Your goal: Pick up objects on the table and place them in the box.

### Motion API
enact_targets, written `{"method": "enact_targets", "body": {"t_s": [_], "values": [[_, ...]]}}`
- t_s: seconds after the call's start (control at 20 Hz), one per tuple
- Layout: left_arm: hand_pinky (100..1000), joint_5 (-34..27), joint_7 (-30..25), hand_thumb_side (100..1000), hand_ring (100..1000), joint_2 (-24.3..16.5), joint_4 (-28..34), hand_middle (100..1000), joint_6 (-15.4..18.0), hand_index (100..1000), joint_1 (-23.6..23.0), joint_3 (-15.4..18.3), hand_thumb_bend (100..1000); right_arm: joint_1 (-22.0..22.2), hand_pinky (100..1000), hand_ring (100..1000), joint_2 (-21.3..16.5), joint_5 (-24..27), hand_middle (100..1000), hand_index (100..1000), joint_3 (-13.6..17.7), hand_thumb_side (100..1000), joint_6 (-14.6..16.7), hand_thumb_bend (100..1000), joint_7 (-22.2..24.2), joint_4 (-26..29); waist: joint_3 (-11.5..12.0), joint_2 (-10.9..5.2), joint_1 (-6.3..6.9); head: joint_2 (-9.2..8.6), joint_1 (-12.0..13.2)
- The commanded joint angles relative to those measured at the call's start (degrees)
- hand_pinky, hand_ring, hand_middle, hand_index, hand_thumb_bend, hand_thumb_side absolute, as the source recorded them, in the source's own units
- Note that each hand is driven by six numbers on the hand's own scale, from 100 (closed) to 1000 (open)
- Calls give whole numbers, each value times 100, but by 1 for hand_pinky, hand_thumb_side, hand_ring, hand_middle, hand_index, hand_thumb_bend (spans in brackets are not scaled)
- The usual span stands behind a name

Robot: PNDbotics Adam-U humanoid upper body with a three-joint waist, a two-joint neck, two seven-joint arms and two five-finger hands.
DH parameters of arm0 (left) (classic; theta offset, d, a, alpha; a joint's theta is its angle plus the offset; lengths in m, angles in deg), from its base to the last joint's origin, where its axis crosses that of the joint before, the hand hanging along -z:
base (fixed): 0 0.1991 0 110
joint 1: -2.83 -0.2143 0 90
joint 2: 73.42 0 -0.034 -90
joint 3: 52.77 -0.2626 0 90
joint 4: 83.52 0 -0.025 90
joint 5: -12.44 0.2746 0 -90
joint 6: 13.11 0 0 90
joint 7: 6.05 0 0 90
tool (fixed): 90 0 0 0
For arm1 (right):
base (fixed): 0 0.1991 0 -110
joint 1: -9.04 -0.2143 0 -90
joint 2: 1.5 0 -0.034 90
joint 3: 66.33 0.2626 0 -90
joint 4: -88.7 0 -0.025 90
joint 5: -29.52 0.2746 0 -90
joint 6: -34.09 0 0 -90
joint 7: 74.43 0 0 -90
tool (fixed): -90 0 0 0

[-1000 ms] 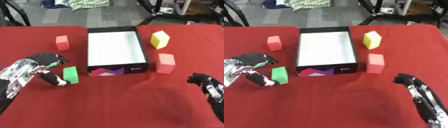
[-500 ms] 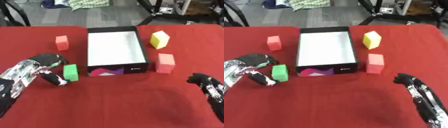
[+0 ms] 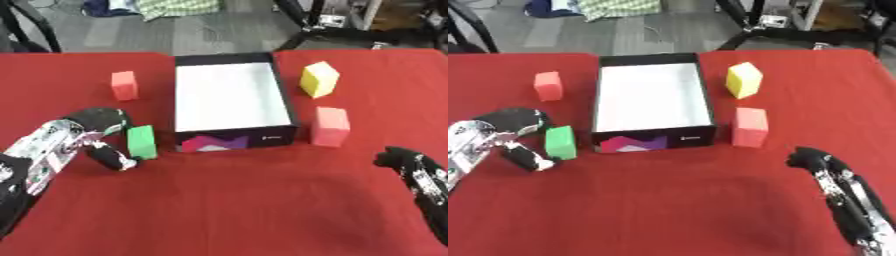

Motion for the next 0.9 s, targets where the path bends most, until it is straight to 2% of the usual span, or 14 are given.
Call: {"method": "enact_targets", "body": {"t_s": [0.05,0.55,0.7,0.9], "values": [[749,-226,182,461,614,-180,249,569,-137,554,61,152,206,-14,1000,784,-100,8,723,808,19,724,8,100,5,55,-2,-159,70,-6,-3],[754,-742,102,458,603,-539,1038,562,-476,542,195,369,208,3,1000,784,-109,3,723,808,12,725,4,100,6,44,-28,-189,73,-6,-3],[754,-749,88,461,606,-629,1178,566,-610,548,569,501,225,14,1000,784,-111,12,723,808,-10,727,0,100,26,33,-79,-207,67,-6,16],[754,-594,-144,471,613,-317,833,574,-589,554,1187,333,248,15,1000,784,-102,26,723,808,-22,729,-3,100,41,23,-132,-203,50,-6,-8]]}}
